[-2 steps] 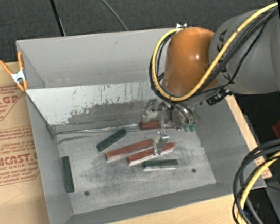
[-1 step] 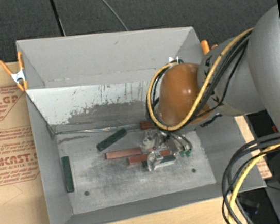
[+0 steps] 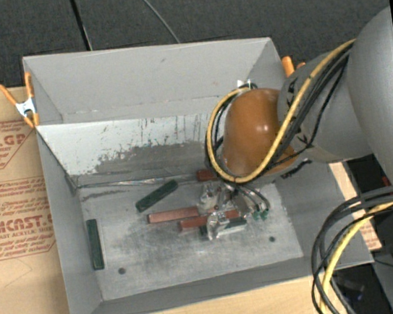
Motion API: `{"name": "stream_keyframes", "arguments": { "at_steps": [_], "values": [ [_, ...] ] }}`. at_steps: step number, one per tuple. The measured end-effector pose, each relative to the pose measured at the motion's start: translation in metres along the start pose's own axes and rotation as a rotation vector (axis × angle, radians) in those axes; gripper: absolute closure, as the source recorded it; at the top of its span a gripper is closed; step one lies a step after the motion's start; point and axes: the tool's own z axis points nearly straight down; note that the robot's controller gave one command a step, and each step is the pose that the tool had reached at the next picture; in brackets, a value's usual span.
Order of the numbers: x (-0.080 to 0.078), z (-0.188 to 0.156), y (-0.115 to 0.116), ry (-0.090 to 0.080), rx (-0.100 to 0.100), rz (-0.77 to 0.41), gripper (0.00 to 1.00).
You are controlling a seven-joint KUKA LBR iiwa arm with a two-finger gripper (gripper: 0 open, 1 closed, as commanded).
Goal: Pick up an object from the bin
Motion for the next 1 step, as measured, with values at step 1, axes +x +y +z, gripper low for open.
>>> {"name": "stream_keyframes", "arguments": {
  "at_steps": [1],
  "values": [
    [-0.0126,-0.1243,0.0212,0.014,0.000,0.011,1.00]
  ]
}}
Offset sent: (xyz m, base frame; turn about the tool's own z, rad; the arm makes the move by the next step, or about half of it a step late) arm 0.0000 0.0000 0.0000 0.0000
